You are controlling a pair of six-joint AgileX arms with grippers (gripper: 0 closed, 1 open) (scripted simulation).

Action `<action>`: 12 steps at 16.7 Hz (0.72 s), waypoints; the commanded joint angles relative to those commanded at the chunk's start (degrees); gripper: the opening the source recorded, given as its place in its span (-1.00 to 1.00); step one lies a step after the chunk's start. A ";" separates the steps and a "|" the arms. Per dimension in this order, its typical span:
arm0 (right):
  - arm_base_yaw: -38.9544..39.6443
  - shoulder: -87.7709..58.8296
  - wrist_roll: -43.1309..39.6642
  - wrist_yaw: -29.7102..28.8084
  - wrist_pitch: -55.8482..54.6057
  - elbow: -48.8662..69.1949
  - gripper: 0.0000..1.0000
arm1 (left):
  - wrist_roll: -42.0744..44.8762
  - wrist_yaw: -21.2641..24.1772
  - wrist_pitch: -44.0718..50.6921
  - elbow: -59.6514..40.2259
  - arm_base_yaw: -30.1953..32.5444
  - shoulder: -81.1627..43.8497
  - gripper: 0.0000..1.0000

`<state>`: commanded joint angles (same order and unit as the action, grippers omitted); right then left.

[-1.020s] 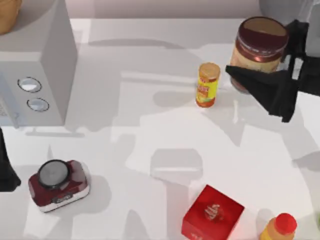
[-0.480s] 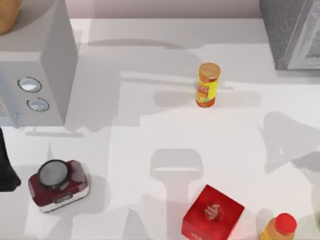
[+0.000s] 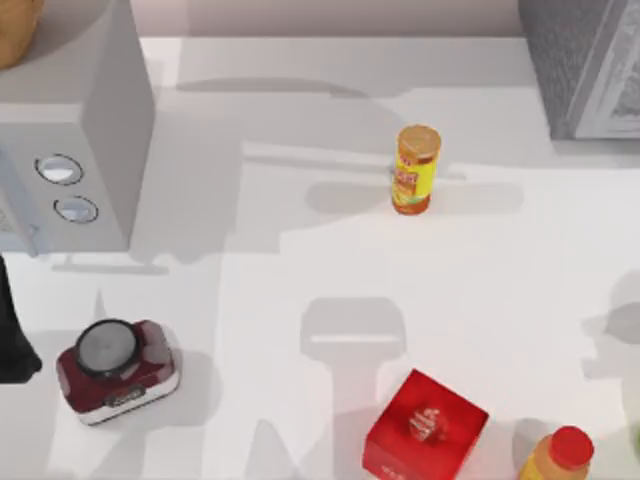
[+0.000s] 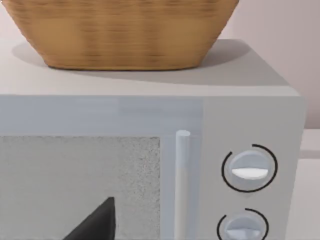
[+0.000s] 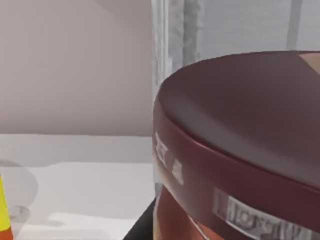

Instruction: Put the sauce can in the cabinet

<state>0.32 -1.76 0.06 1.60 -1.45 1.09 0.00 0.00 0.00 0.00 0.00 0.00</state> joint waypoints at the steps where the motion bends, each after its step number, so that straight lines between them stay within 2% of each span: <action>1: -0.21 1.19 -0.04 -1.08 0.97 -0.74 -1.00 | 0.00 0.00 0.00 0.00 0.00 0.00 1.00; 8: -0.04 1.05 0.03 -1.58 1.45 -0.42 -1.00 | 0.00 0.00 0.00 0.00 0.00 0.00 1.00; 12: 0.99 -5.85 -0.27 -2.72 3.78 8.00 -1.00 | 0.00 0.00 0.00 0.00 0.00 0.00 1.00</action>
<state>1.30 -7.61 -0.21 -1.12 2.33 9.09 0.00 0.00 0.00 0.00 0.00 0.00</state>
